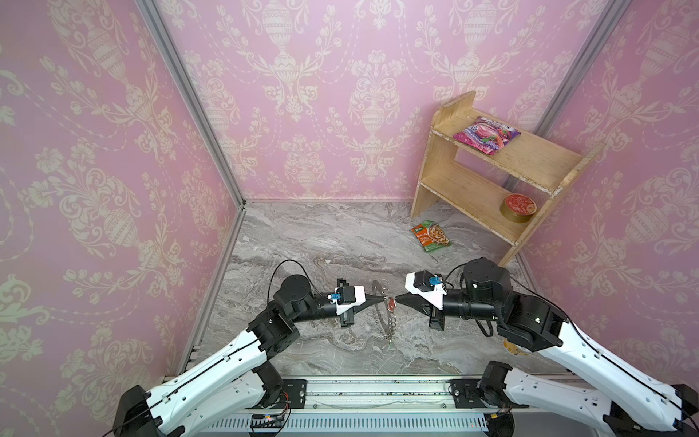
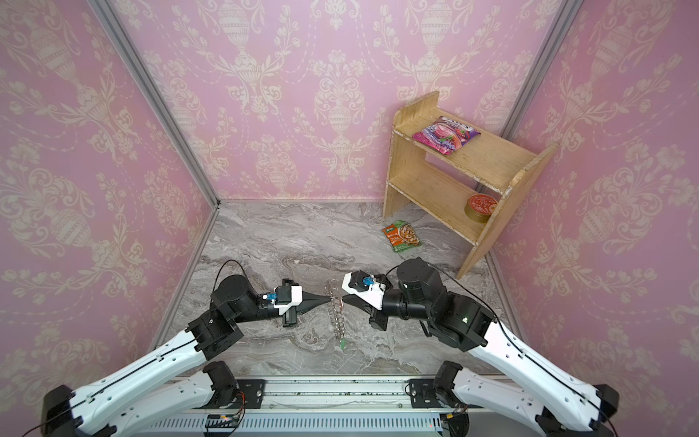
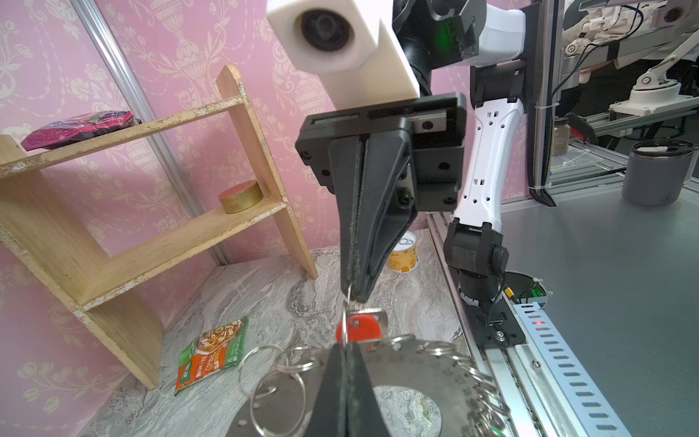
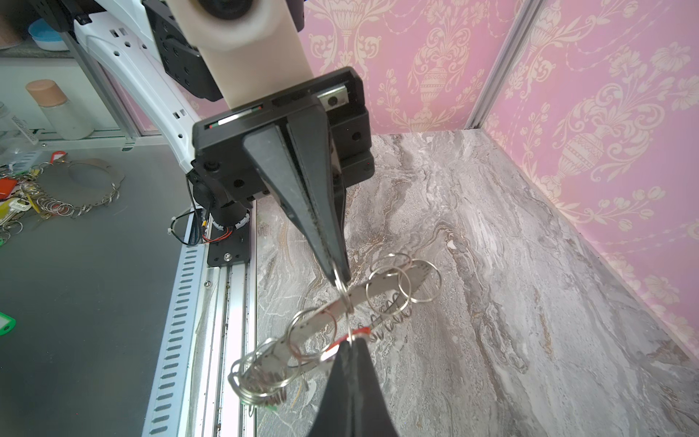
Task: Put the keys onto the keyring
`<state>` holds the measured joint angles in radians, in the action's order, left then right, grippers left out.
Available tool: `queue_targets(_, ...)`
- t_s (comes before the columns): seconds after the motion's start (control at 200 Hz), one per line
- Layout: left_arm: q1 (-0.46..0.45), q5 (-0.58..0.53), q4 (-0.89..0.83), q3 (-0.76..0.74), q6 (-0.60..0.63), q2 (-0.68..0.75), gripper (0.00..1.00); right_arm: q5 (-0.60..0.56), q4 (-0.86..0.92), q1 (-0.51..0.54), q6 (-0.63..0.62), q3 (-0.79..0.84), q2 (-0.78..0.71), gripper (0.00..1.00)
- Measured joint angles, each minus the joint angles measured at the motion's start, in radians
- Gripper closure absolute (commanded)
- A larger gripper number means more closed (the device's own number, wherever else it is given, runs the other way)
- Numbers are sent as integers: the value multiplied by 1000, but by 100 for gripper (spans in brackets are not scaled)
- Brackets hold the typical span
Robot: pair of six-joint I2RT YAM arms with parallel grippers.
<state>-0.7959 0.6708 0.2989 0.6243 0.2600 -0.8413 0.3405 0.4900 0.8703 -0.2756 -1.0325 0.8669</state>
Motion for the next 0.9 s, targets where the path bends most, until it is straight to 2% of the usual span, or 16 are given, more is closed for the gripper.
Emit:
queue_targets(0.721,-7,3,-1,0,3,0,100,-15,-8,-7,14,0,0,100)
queue_targets(0.901,-8,-44,-1,-10,24,31,100,-25,-7,-7,15,1,-7,100)
